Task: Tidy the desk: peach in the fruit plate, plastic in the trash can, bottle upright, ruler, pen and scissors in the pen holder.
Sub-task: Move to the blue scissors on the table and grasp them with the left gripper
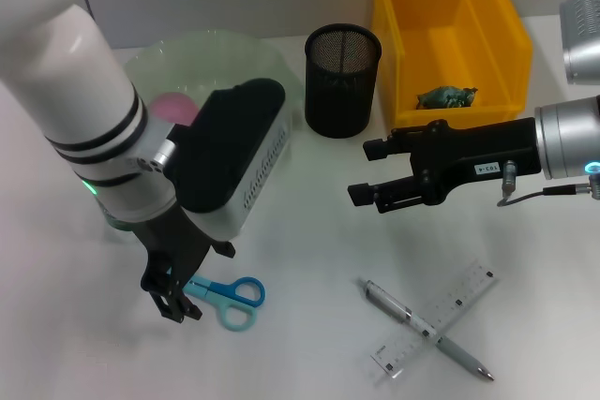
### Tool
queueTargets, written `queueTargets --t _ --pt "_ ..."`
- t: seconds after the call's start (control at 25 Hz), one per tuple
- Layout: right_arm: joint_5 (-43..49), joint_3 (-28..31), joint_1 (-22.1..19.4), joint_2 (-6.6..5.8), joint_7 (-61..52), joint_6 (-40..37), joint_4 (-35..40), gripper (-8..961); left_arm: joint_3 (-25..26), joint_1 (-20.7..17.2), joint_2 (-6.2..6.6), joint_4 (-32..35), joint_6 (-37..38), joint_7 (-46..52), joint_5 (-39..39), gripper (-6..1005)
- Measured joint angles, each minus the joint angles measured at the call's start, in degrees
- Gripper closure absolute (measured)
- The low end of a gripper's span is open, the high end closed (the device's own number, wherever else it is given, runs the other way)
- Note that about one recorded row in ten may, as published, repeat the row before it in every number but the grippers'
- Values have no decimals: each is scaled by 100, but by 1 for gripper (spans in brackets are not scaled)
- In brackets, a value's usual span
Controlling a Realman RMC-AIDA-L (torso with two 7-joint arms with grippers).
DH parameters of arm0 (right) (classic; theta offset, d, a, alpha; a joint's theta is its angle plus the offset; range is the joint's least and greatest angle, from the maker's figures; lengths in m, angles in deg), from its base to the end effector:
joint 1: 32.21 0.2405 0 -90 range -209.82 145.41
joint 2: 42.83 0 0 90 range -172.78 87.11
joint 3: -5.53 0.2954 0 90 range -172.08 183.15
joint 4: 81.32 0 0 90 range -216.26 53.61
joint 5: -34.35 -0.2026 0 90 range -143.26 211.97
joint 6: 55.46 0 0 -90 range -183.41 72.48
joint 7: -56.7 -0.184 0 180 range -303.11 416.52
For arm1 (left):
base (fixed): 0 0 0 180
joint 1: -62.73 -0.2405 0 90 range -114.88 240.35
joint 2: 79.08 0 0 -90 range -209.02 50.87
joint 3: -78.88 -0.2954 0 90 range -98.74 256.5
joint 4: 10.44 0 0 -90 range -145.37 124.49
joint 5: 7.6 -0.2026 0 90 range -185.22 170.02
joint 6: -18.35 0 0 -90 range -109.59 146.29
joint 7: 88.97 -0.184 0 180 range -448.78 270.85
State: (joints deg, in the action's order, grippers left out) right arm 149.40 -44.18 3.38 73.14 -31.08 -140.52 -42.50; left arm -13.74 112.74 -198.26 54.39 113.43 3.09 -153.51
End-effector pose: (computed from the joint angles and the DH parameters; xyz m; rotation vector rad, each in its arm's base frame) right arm 0.2520 0.3841 -0.0541 -2.8382 0.6112 0.5003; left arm -0.1776 0.3662 -0.1029 2.7472 -0.7147 -0.8678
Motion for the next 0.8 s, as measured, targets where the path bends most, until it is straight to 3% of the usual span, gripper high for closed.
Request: queueTargets --t 0.32,0.8 --pt "18 -9 0 4 -20 2 8 141 -521 29 0 0 -262 71 31 246" --pt "22 -12 11 29 -58 7 11 141 -661 70 0 36 -360 40 -59 255"
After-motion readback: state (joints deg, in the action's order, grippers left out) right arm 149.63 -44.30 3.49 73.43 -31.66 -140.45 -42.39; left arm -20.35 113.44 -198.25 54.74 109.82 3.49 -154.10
